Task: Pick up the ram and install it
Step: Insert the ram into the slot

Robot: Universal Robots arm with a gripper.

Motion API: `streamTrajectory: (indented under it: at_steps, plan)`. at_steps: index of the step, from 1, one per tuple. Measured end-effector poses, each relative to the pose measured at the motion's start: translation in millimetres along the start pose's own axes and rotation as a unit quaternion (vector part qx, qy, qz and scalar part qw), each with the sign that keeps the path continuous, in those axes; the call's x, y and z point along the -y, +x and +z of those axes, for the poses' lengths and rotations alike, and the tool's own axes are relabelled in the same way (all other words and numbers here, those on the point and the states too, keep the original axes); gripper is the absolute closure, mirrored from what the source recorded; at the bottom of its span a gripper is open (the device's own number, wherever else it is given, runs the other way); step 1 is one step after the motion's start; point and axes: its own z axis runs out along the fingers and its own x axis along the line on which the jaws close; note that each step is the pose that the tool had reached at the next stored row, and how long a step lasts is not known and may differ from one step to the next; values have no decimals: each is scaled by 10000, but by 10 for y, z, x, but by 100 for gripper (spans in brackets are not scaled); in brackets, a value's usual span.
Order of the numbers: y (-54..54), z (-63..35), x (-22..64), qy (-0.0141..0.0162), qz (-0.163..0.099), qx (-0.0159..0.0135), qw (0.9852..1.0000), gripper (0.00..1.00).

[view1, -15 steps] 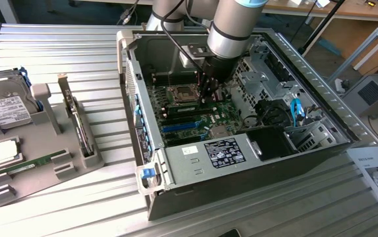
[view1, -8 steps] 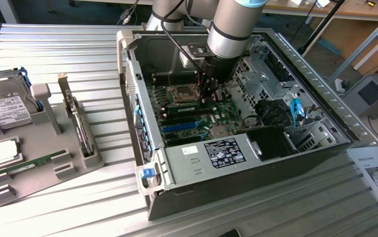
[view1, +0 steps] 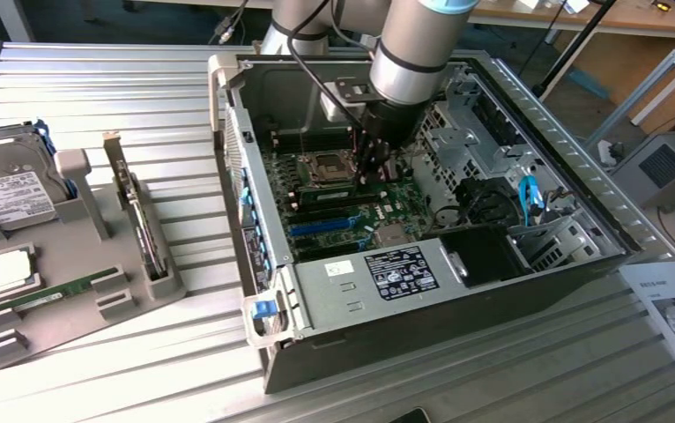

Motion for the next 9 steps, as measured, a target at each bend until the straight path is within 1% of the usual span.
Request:
streamTrajectory:
  at_steps: [9]
  plan:
    - [0, 20, 0, 0, 0, 0, 10000, 88]
